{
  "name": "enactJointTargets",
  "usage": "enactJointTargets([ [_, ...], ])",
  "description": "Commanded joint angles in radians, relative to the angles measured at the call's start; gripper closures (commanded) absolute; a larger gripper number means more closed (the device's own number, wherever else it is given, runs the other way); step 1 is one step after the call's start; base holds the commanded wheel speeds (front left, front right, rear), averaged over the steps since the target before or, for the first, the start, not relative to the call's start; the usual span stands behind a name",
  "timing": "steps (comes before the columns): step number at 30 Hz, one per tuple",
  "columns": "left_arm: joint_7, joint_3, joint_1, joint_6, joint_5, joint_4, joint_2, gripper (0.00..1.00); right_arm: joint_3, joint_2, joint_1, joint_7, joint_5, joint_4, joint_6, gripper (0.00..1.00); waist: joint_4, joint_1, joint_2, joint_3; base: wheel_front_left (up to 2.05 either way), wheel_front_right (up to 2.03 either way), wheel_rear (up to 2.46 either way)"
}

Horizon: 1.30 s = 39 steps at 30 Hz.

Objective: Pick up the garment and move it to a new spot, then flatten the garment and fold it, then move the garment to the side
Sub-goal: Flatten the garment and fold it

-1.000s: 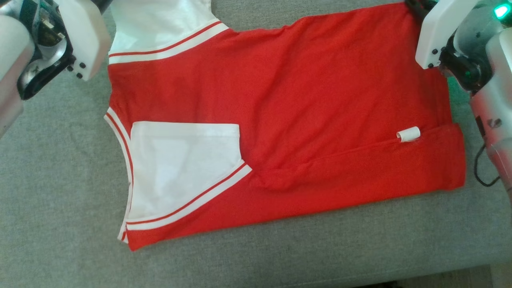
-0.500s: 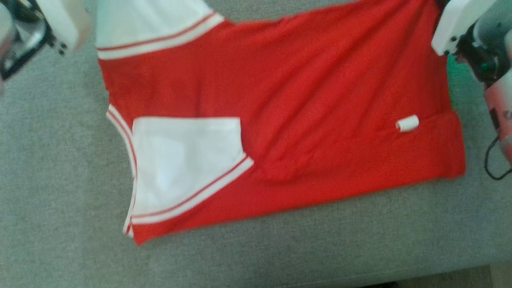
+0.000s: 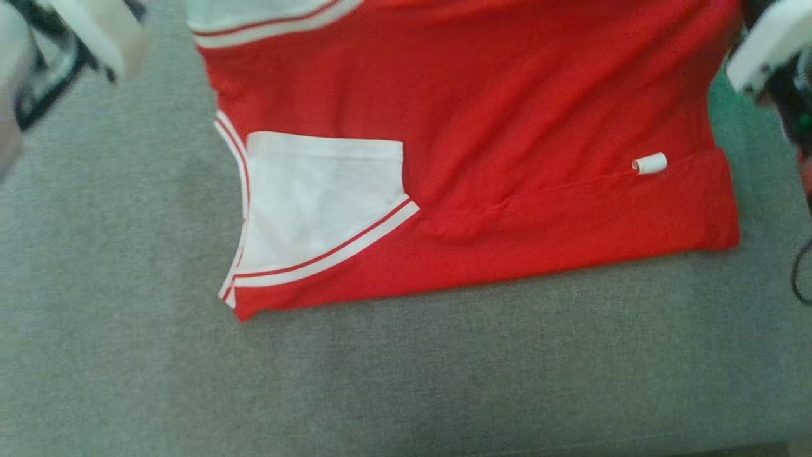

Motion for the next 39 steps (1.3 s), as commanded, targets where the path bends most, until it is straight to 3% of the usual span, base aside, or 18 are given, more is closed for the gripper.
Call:
enactJointTargets([
  [1,-0.012,0.05,-0.016,0.013,-0.01,-0.02,0.046,1.0,-0.008,-0.02,0.032,-0.014,0.007,-0.036,-0.001,1.0,0.013,0.0001,0.0,-0.017,0.0,0.0,0.0],
  [8,-0.038,0.045,0.127,0.09,-0.033,-0.193,0.133,1.0,-0.055,-0.064,0.19,-0.051,0.032,-0.121,-0.001,1.0,0.042,0.0001,0.0,-0.084,0.0,0.0,0.0],
  [16,-0.045,0.037,0.337,0.242,-0.075,-0.477,0.269,1.0,-0.108,-0.073,0.405,-0.041,0.024,-0.257,-0.001,1.0,0.057,0.0001,0.0,-0.163,0.0,0.0,0.0],
  [22,-0.053,0.029,0.501,0.35,-0.093,-0.654,0.331,1.0,-0.171,-0.066,0.546,-0.01,-0.005,-0.348,-0.001,1.0,0.068,0.0001,0.0,-0.19,0.0,0.0,0.0],
  [28,-0.067,0.022,0.646,0.406,-0.105,-0.751,0.333,1.0,-0.256,-0.048,0.669,0.018,-0.039,-0.42,-0.001,1.0,0.082,0.0001,0.0,-0.196,0.0,0.0,0.0],
  [35,-0.1,0.021,0.759,0.433,-0.122,-0.739,0.27,1.0,-0.338,0.005,0.768,0.057,-0.074,-0.476,-0.001,1.0,0.09,0.0001,0.0,-0.175,0.0,0.0,0.0],
  [36,-0.108,0.022,0.769,0.439,-0.125,-0.728,0.258,0.91,-0.352,0.015,0.776,0.06,-0.08,-0.482,-0.001,0.71,0.09,0.0001,0.0,-0.172,0.0,0.0,0.0],
  [37,-0.115,0.023,0.777,0.442,-0.125,-0.715,0.246,0.54,-0.363,0.025,0.783,0.061,-0.088,-0.488,-0.001,0.0,0.089,0.0001,0.0,-0.171,0.0,0.0,0.0],
  [38,-0.122,0.026,0.786,0.448,-0.127,-0.699,0.234,0.15,-0.379,0.037,0.789,0.057,-0.092,-0.495,-0.001,0.0,0.088,0.0001,0.0,-0.17,0.0,0.0,0.0],
  [39,-0.122,0.026,0.786,0.448,-0.127,-0.699,0.234,0.15,-0.379,0.037,0.789,0.057,-0.092,-0.495,-0.001,0.0,0.088,0.0001,0.0,-0.17,0.0,0.0,0.0],
])
